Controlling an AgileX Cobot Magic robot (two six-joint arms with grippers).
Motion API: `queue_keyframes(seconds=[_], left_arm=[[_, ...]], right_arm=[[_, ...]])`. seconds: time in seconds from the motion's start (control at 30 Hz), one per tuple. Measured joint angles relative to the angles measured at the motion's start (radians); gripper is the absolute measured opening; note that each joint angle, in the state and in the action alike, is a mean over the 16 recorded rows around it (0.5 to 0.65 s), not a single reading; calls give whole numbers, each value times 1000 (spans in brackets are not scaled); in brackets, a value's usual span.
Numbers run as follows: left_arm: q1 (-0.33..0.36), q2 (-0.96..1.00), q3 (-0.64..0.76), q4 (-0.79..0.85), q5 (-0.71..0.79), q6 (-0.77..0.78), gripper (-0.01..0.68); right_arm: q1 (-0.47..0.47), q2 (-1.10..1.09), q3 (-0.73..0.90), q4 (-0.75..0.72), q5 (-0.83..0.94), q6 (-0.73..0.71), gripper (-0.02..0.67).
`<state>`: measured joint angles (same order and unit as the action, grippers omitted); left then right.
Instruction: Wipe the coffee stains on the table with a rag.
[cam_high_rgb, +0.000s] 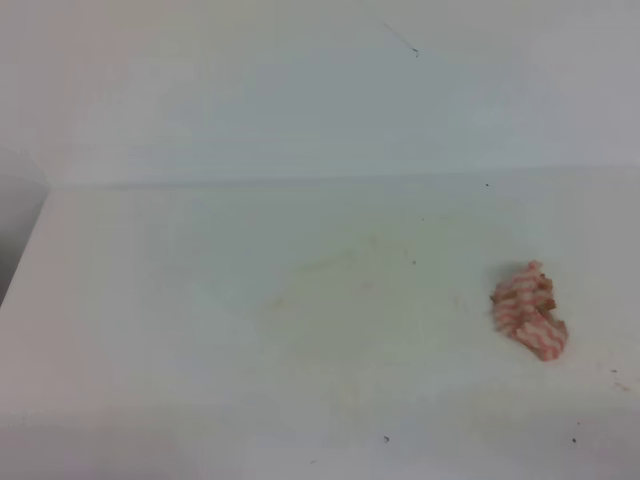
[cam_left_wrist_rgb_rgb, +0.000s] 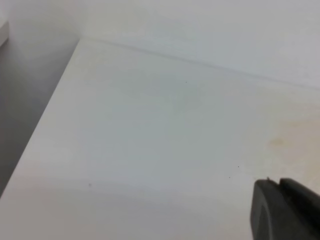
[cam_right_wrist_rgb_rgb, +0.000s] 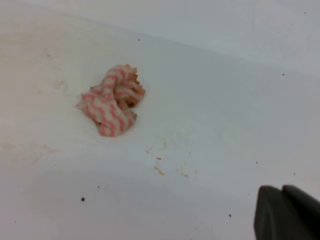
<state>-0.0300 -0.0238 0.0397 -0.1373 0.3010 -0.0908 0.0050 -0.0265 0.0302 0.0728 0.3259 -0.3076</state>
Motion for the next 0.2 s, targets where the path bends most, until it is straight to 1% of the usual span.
queue_keyframes(seconds=[0.2], left_arm=[[0, 1, -2, 0, 1, 0, -2]], right_arm=[[0, -1, 2, 0, -1, 0, -3]])
